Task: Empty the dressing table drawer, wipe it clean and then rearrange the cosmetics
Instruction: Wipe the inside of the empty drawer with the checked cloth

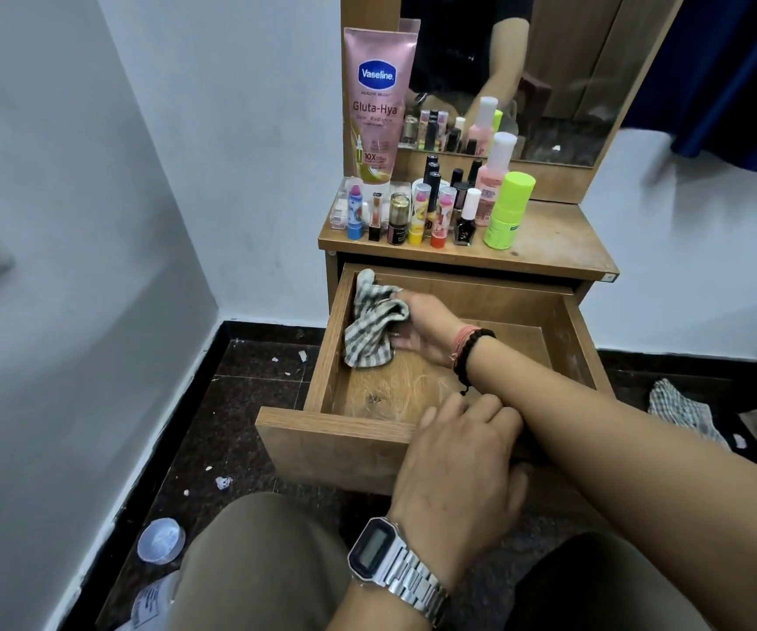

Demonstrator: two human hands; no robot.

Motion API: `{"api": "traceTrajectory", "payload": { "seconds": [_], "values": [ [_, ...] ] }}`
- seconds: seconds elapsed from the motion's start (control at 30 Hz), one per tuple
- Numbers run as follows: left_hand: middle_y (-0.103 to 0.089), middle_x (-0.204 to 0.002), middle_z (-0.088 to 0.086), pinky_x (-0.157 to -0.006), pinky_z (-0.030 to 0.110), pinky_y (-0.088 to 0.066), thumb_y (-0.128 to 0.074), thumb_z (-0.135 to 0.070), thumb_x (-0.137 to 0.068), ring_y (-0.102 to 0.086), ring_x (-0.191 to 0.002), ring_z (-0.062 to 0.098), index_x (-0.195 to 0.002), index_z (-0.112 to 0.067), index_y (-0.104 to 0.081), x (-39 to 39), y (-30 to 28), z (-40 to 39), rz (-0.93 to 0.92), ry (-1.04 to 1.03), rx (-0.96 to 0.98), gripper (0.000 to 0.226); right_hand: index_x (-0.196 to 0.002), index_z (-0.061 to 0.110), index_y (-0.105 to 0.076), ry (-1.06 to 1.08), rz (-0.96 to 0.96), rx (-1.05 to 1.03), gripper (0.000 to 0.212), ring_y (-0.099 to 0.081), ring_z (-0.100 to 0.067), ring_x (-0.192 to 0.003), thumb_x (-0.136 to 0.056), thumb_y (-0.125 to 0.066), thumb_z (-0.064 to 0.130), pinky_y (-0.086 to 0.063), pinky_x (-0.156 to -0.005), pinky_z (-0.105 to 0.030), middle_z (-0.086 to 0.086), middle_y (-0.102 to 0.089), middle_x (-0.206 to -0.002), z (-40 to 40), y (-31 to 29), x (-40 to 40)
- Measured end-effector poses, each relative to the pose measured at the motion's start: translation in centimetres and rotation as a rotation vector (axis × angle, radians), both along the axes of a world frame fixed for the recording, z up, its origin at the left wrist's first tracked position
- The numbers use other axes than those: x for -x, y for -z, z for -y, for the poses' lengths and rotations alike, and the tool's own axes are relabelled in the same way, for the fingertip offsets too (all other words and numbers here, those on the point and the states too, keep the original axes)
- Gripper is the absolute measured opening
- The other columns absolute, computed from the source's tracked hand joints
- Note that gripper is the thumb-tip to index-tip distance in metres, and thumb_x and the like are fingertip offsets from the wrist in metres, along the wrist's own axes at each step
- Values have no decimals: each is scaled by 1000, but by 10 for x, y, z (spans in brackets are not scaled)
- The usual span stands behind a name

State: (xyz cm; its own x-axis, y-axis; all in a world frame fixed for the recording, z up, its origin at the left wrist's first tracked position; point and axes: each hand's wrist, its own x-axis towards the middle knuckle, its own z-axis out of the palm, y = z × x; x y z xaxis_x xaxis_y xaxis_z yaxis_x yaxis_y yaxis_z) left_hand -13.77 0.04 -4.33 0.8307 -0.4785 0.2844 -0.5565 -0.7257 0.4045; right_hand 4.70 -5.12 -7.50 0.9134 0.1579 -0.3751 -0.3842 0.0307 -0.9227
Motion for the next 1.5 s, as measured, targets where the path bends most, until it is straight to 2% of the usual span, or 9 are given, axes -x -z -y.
{"api": "traceTrajectory", "payload": {
  "seconds": [0.23,0.4,0.6,0.77,0.9,1.13,1.27,1.4,1.5],
  "values": [
    [-49,-100,-7,-82,34,-36,-51,-39,-85,-43,-98,18,-96,-24,-49,-1,1,0,10,-2,-6,19,-96,11,-56,-232,-151,-112,26,-58,-19,-86,-103,-36,24,-47,-89,-33,-8,-62,-92,-16,-10,5],
    [-50,-100,-8,-82,33,-36,-49,-40,-85,-42,-95,16,-98,-25,-51,-1,2,0,18,0,-13,21,-77,9,-41,-526,-173,-159,23,-57,-21,-75,-90,-28,-5,-51,-77,-31,-11,-55,-82,-14,-20,16],
    [-51,-103,-6,-83,36,-40,-49,-38,-84,-43,-95,19,-103,-25,-51,0,2,2,21,-15,-35,23,-122,10,-38,-644,-227,-143,49,-59,-29,-99,-88,-31,-24,-57,-77,-33,-21,-54,-108,-12,-25,34],
    [-52,-108,-5,-85,36,-37,-49,-37,-84,-43,-99,19,-106,-25,-53,1,1,0,6,-17,-29,25,-128,-3,-47,-341,-133,-36,38,-63,-36,-108,-93,-42,-17,-55,-89,-38,-25,-61,-116,-15,-29,26],
    [-53,-108,-4,-84,36,-38,-50,-33,-82,-43,-98,20,-105,-24,-53,1,0,-1,16,-8,-30,25,-142,4,-33,-256,-115,-119,61,-63,-17,-58,-87,-21,-20,-57,-52,-26,-13,-55,-75,-20,-37,24],
    [-54,-108,-2,-86,38,-40,-49,-20,-79,-44,-99,23,-107,-22,-54,1,-1,0,17,-9,-36,28,-125,5,-39,-647,-197,70,46,-59,-32,-101,-89,-28,-21,-53,-83,-35,-27,-51,-115,-15,-40,47],
    [-54,-108,-1,-88,38,-38,-50,-20,-79,-43,-100,23,-108,-21,-53,2,-1,1,28,-17,-37,29,-129,-15,-41,-798,-223,227,35,-67,-10,-56,-94,-38,-15,-57,-47,-22,-16,-60,-91,-14,-46,56],
    [-58,-103,1,-81,39,-40,-54,-20,-75,-47,-96,25,-103,-20,-55,3,0,3,57,-26,-44,28,-87,-3,-52,-859,-90,538,10,-50,-6,-34,-93,-46,-9,-40,-32,-17,-5,-49,-56,-19,-47,53],
    [-62,-94,5,-80,38,-44,-57,-21,-70,-53,-94,28,-94,-17,-62,3,1,3,60,-28,-59,25,-136,-11,-40,-1146,-28,392,41,-61,-11,-56,-96,-44,-1,-49,-48,-23,-6,-63,-67,-37,-60,71]
  ]
}}
